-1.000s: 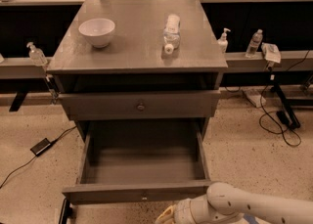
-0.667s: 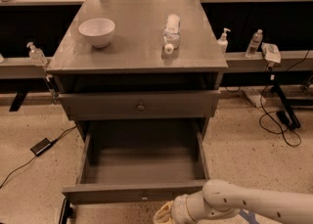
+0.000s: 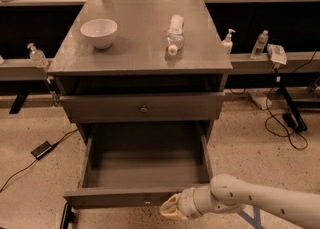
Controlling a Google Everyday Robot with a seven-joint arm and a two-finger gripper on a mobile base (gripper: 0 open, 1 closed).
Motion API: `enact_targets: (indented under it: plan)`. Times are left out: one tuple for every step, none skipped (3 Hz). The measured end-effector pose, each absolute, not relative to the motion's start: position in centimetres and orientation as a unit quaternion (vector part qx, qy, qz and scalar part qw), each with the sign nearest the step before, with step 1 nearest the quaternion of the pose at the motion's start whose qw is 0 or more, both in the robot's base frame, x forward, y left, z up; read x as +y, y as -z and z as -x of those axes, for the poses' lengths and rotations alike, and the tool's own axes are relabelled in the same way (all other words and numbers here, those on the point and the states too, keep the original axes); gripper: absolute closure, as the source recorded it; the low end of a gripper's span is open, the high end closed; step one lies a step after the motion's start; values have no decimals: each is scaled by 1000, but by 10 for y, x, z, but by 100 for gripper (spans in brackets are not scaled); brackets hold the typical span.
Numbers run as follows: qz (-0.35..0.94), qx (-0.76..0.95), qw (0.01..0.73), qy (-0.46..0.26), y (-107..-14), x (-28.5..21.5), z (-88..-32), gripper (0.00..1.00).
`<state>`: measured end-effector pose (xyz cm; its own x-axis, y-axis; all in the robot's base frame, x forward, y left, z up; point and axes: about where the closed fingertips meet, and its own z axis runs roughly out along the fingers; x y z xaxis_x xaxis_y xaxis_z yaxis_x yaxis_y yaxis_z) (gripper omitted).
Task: Close middle drawer
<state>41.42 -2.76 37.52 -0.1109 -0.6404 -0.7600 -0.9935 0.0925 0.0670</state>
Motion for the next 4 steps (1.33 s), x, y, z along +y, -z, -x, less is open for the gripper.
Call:
enact_targets:
  plan:
    - [590, 679, 317, -301, -374, -48, -442, 100]
    - [590, 678, 319, -299, -374, -48, -443, 100]
    - [590, 680, 334, -279, -372, -53, -458, 100]
    - [589, 680, 344, -269, -371, -57, -468, 100]
